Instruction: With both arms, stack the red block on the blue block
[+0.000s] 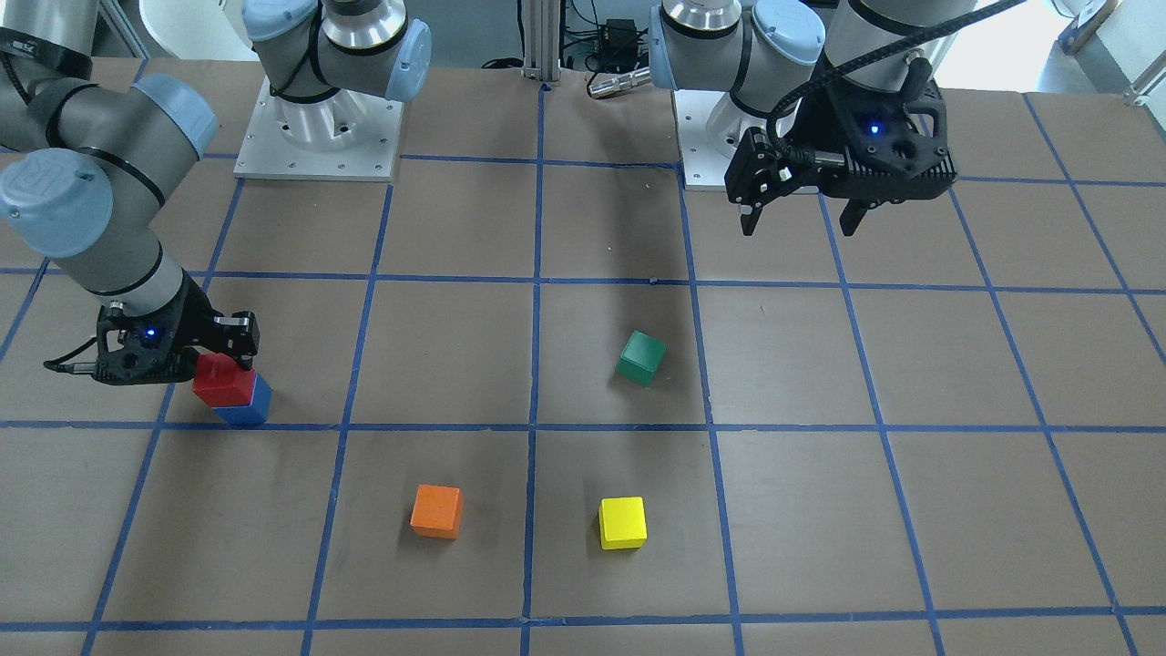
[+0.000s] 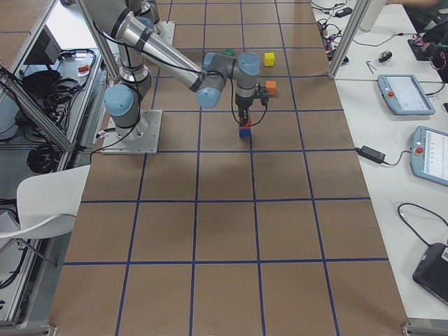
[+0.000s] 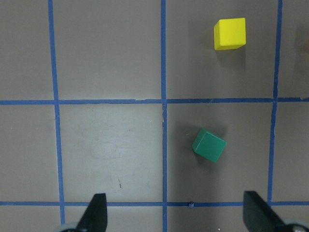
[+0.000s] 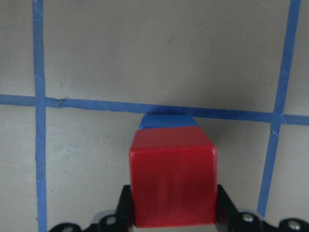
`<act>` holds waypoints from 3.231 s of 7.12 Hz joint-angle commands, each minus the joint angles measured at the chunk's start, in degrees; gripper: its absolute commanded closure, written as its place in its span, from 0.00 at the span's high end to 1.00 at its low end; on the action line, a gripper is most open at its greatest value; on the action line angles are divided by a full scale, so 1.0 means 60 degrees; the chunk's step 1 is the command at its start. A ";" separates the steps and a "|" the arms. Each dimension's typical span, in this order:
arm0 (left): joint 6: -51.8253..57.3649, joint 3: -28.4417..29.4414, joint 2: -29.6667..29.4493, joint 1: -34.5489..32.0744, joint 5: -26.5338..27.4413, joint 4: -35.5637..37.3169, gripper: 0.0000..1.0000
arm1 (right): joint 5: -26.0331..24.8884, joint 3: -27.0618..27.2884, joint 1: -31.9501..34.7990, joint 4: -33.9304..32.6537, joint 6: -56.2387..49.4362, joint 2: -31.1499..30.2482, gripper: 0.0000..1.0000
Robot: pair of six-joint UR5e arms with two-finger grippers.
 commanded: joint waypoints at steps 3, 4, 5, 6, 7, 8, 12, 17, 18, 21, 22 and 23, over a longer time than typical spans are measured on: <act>0.0000 -0.0015 0.0004 0.0000 -0.0003 0.0008 1.00 | -0.0054 -0.0012 0.0000 0.0003 0.0001 0.0017 1.00; 0.0000 -0.0015 0.0004 0.0000 -0.0003 0.0008 1.00 | -0.0112 -0.0012 0.0000 0.0003 0.0001 0.0002 1.00; 0.0000 -0.0015 0.0004 0.0000 -0.0003 0.0008 1.00 | -0.0128 -0.0056 0.0000 0.0076 0.0001 -0.0070 1.00; 0.0000 0.0000 0.0004 0.0000 -0.0003 0.0008 1.00 | -0.0142 -0.0375 0.0000 0.0337 0.0030 -0.0187 1.00; 0.0000 0.0000 0.0004 0.0000 -0.0003 0.0008 1.00 | -0.0099 -0.0973 0.0015 0.1573 0.0117 -0.0319 1.00; 0.0000 0.0000 0.0004 0.0000 0.0011 0.0008 1.00 | -0.0113 -0.1936 0.0044 0.3180 0.0538 -0.0639 1.00; 0.0000 0.0000 0.0019 0.0000 0.0011 -0.0006 1.00 | 0.0019 -0.3953 0.1631 0.6331 0.3521 -0.1199 1.00; 0.0000 0.0000 0.0004 0.0000 -0.0003 0.0008 1.00 | -0.0141 -0.3894 0.2418 0.6213 0.4117 -0.1506 1.00; 0.0000 0.0000 0.0004 0.0000 0.0011 0.0008 1.00 | -0.0157 -0.3894 0.2403 0.6287 0.4102 -0.1666 1.00; 0.0000 0.0000 0.0004 0.0000 0.0011 0.0008 1.00 | -0.0128 -0.3836 0.2402 0.6316 0.4102 -0.1683 1.00; 0.0000 -0.0014 0.0004 0.0000 0.0011 0.0008 1.00 | -0.0026 -0.3835 0.2417 0.6317 0.4102 -0.1697 1.00; 0.0000 -0.0015 0.0004 0.0000 -0.0003 0.0008 1.00 | -0.0025 -0.3835 0.2403 0.6317 0.4102 -0.1697 1.00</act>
